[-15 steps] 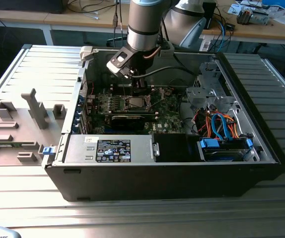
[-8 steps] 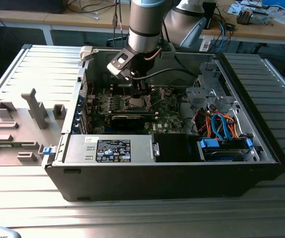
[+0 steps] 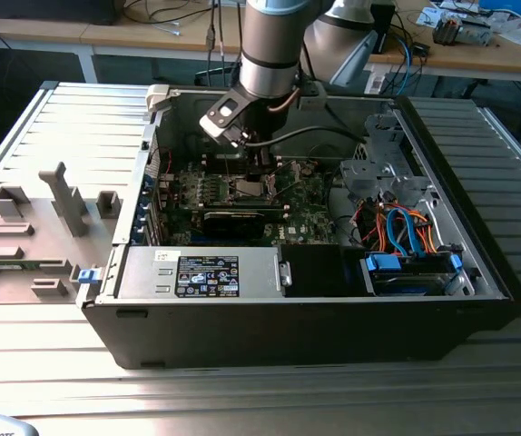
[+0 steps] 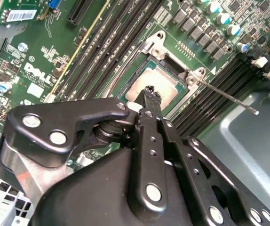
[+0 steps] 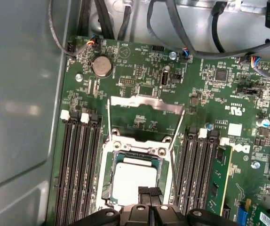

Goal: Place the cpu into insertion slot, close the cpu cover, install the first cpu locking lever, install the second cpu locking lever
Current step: 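Close the cpu cover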

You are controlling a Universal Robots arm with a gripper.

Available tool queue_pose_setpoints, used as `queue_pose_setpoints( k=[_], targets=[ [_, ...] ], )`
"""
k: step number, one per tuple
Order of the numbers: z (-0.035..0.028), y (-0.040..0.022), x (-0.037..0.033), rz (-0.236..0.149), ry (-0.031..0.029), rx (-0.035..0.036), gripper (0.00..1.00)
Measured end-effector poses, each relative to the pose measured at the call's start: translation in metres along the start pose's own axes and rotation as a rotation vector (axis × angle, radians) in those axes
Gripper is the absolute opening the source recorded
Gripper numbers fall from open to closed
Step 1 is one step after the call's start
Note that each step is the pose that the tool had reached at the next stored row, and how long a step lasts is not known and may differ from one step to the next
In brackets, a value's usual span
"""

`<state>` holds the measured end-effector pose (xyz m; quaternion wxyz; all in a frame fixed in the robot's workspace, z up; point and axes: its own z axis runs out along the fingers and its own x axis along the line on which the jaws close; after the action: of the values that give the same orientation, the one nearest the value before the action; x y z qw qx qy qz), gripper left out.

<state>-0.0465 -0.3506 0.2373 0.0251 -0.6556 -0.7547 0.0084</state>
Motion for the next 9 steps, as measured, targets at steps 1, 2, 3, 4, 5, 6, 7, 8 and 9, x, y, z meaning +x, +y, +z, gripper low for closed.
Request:
queue_pose_setpoints(
  k=[1,2,3,4,5,6,7,8,9],
  targets=[
    [0.0000,0.0008,-0.0002,0.002,0.0001,-0.0001,0.11],
    [-0.0002,0.0016,-0.0003,0.005,0.0003,-0.0002,0.11],
    [-0.0004,0.0022,-0.0003,0.007,0.0003,-0.0002,0.11],
    [-0.0010,0.0029,-0.0005,0.009,0.0004,-0.0003,0.11],
    [-0.0016,0.0033,-0.0007,0.010,0.0004,-0.0003,0.11],
    [-0.0027,0.0037,-0.0008,0.011,0.0004,-0.0003,0.11],
    [-0.0037,0.0042,-0.0009,0.011,0.0005,-0.0003,0.11],
    [-0.0044,0.0046,-0.0010,0.012,0.0005,-0.0004,0.11],
    [-0.0049,0.0049,-0.0011,0.012,0.0006,-0.0004,0.11]
  ],
)
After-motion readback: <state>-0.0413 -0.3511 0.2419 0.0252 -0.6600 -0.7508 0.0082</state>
